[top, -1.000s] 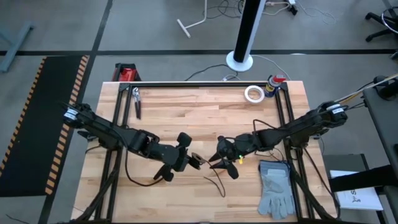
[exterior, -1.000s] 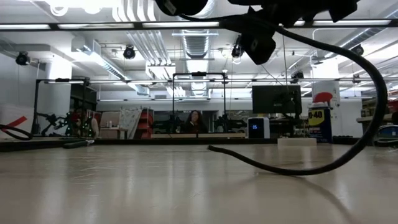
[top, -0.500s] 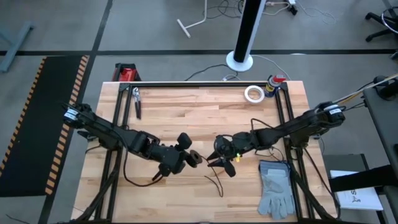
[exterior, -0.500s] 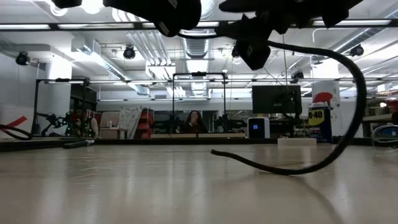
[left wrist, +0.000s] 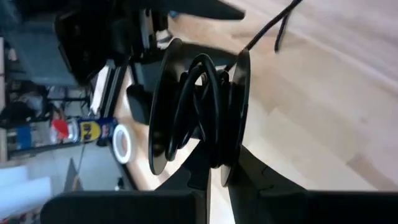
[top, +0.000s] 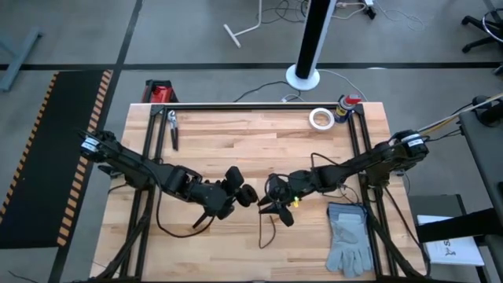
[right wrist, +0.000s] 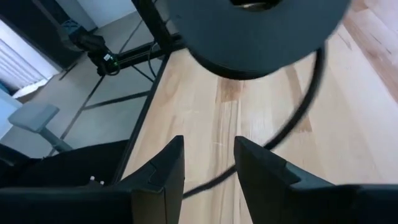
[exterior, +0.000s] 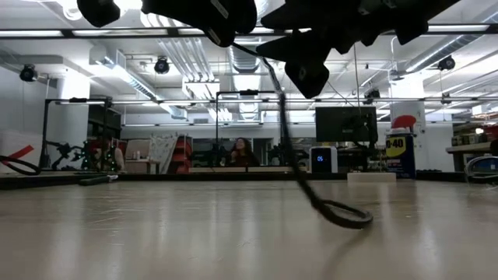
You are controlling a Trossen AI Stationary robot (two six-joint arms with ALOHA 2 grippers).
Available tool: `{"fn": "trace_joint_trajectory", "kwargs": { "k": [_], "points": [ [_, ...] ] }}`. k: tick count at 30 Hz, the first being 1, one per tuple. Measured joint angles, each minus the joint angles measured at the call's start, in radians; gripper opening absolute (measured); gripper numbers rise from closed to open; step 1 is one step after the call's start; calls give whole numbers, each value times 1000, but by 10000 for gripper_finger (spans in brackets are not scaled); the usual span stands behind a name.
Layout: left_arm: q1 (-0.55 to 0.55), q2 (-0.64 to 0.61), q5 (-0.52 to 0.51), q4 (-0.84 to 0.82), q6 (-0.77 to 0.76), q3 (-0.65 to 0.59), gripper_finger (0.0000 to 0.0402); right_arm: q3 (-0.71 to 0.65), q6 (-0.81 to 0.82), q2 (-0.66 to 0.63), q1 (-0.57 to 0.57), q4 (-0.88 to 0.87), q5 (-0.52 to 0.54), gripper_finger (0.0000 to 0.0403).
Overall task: Coil cords
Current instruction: Uncoil the black wire from the spool
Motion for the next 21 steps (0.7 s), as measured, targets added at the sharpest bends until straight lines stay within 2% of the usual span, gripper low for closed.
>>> {"fn": "trace_joint_trajectory", "kwargs": {
  "k": [8,11,16,21],
  "points": [
    [-2,0,-1,38,24,0,19,0,-46,0,-1,22,125,107],
    [-10,0,-1,64,22,0,19,0,-68,0,-2,14,138,80],
    [-30,0,8,86,21,0,19,0,-122,0,-13,-44,177,9],
    [-48,0,49,86,-6,0,19,0,-145,0,-34,-63,201,3]
  ]
}}
